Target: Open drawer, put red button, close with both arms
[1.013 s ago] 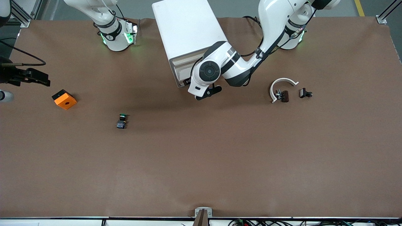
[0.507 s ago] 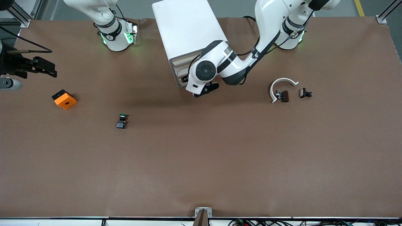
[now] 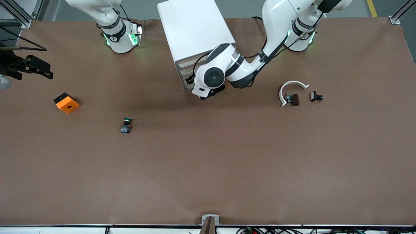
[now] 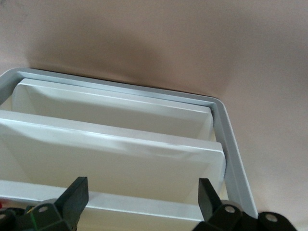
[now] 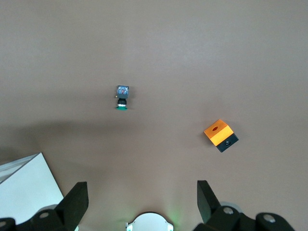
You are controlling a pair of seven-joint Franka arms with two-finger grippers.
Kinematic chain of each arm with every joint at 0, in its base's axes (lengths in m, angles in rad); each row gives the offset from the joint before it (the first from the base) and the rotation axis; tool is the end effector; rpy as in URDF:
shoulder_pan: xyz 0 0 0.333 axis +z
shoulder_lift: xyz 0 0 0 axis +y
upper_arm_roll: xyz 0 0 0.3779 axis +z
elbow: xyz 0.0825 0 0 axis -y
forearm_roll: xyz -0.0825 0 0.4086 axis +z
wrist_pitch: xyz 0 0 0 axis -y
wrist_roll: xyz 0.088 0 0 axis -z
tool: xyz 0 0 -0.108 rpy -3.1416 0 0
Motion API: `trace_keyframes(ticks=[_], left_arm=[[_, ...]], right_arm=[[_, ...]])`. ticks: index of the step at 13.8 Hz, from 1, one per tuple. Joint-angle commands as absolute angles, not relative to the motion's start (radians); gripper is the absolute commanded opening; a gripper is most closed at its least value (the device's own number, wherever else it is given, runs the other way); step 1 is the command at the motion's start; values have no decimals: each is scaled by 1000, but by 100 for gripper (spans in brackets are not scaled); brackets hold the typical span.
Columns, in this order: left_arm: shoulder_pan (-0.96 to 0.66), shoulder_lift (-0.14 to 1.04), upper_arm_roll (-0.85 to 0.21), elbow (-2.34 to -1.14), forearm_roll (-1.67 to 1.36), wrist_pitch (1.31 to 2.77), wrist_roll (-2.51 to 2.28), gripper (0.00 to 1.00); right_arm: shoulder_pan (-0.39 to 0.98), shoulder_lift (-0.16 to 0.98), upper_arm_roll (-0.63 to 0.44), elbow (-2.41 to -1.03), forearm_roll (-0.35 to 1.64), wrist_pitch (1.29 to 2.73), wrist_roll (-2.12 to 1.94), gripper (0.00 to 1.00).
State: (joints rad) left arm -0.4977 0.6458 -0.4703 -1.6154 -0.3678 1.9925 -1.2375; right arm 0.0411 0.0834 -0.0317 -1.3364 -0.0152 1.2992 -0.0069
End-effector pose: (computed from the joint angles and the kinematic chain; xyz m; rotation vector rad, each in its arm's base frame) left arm 0.4355 -0.5772 0.3107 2.8129 0.7428 -0.9528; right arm 0.5796 0.0046 0.7280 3.1182 0.0204 -0.1882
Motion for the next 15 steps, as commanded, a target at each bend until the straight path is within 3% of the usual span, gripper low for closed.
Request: trace_keyframes(ticks=[1,7,10,15], left_arm=[[-497,652,-482,-1603,-407,1968,-1253,100],[-470,649,-469,-1582,-336,1971,-1244,100],[-408,649,-471,-1560,-198,1979,-1232,100],[-276,611,-472,-1546,-120,1967,-1129,100]], right_arm=[[-17,55,-28,-1364,14,1310,5,100],[-23,-10,-80,-1463,54,1370,-8,100],[-21,-150,-80,-1659,54,1500,-14,100],[-20,-161,-78,-1657,41,1508,-14,100]])
